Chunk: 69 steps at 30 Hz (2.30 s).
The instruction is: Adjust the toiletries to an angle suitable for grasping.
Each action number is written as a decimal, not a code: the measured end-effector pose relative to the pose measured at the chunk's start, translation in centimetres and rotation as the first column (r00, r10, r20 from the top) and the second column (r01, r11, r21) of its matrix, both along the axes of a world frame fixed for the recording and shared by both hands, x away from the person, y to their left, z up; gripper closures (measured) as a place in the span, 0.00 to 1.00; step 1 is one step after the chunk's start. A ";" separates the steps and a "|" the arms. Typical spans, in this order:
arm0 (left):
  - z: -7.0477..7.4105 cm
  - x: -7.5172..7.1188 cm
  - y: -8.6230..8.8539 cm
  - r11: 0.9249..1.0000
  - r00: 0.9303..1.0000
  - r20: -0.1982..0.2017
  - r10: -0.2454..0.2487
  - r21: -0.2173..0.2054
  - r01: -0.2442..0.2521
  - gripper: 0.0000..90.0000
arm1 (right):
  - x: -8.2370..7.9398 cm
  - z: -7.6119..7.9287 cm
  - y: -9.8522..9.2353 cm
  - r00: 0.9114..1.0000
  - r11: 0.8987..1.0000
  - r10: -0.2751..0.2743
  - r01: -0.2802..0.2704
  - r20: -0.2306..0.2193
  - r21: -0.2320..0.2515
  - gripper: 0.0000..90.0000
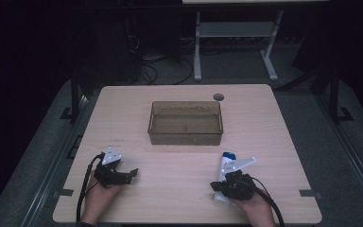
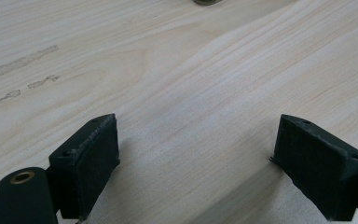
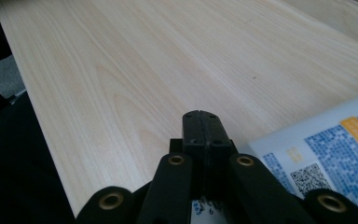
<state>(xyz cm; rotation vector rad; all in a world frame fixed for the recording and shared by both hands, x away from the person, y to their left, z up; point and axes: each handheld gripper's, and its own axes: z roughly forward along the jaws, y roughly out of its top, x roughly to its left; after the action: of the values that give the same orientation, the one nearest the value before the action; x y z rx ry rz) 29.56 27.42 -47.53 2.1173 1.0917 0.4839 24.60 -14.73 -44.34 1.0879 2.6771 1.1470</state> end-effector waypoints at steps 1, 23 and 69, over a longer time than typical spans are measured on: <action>0.0 0.0 0.0 1.000 1.000 0.000 0.000 0.000 0.000 0.14 | 0.0 0.0 0.0 1.000 1.000 0.000 0.000 0.000 0.000 1.00; 0.0 0.0 0.0 1.000 1.000 0.000 0.000 0.000 0.000 0.14 | -1.6 -0.3 -4.6 0.995 0.994 -0.103 0.102 -0.013 -0.026 1.00; 0.0 0.0 0.0 1.000 1.000 0.000 0.000 0.000 0.000 0.14 | -0.8 1.7 -8.4 0.979 0.985 -0.173 0.169 0.105 0.045 0.53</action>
<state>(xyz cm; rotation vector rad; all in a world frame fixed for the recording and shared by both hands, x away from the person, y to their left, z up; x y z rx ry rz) 29.55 27.41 -47.53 2.1171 1.0921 0.4839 23.84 -23.09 -42.64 1.1972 2.4365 1.1905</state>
